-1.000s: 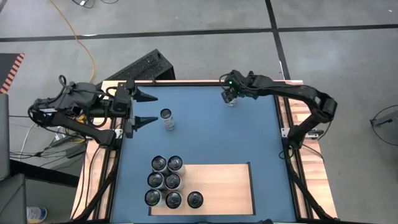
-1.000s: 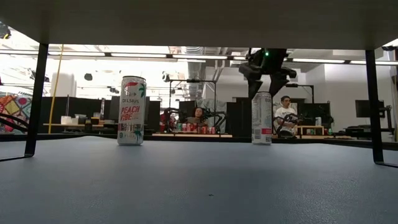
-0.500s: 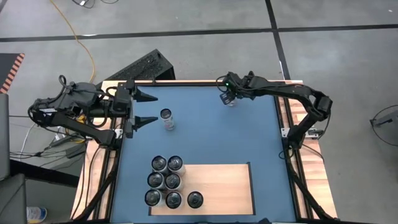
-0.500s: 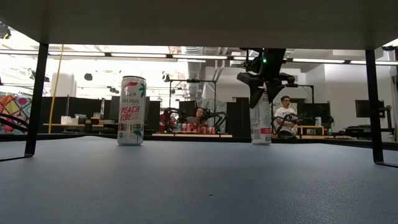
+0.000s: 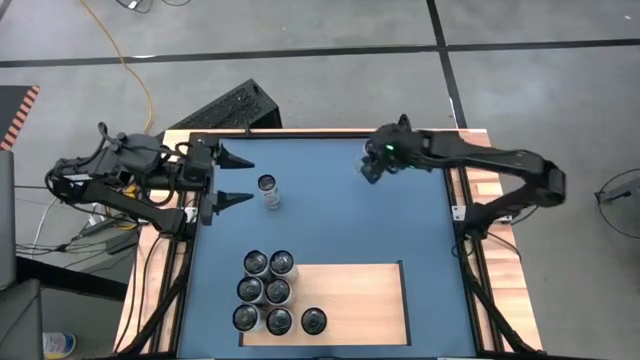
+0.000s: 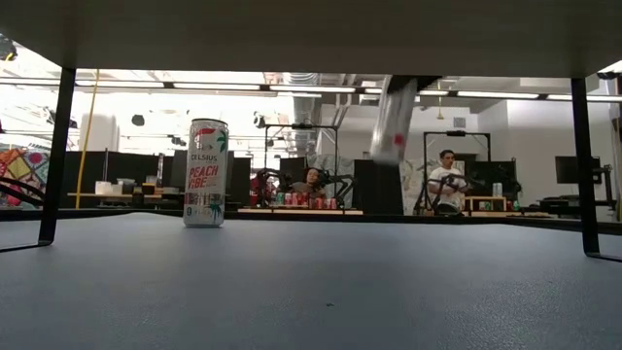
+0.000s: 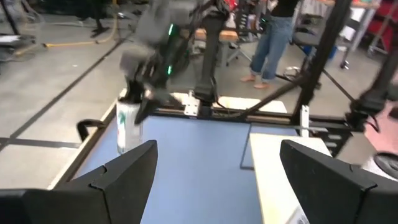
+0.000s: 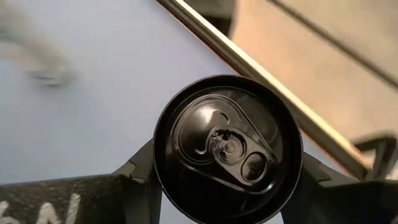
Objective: Place canned beverage on shelf
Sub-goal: Put the right white pink soda can on the shelf aligned with the other white pink soda can
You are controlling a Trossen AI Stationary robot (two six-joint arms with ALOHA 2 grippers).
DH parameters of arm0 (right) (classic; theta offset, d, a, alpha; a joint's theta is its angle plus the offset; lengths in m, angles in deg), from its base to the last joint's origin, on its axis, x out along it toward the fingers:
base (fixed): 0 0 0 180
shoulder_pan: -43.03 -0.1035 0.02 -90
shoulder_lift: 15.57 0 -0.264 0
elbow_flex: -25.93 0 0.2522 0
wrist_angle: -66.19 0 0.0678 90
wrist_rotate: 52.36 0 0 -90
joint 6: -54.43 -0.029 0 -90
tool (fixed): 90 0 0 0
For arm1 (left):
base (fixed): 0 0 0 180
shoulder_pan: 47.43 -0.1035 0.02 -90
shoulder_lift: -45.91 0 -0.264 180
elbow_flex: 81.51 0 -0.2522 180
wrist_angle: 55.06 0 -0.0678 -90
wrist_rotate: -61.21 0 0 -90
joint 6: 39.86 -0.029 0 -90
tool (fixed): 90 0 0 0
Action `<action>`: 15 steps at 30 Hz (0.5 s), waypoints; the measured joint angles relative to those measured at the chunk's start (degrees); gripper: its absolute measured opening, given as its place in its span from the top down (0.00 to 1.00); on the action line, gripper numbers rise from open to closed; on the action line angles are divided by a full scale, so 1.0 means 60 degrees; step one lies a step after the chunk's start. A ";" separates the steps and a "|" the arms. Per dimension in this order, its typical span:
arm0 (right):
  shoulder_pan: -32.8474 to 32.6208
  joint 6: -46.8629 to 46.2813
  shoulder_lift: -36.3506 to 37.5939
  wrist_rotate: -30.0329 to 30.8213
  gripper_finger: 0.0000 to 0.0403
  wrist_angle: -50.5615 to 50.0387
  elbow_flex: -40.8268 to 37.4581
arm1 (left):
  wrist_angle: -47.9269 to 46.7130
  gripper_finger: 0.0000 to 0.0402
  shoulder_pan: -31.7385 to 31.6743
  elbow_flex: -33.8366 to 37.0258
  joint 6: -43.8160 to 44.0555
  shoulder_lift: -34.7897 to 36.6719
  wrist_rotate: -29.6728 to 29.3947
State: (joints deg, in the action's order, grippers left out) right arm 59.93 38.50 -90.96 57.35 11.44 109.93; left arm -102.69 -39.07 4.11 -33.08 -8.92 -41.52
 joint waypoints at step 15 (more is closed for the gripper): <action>-0.4352 0.2219 0.3049 -0.0060 0.48 0.1315 0.0016 | 0.0370 0.19 -0.0003 0.0004 -0.0002 -0.0935 0.1673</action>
State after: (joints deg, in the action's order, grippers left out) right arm 33.82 51.82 -72.67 56.99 19.33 110.03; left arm -100.47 -39.09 4.13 -33.09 -14.53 -31.48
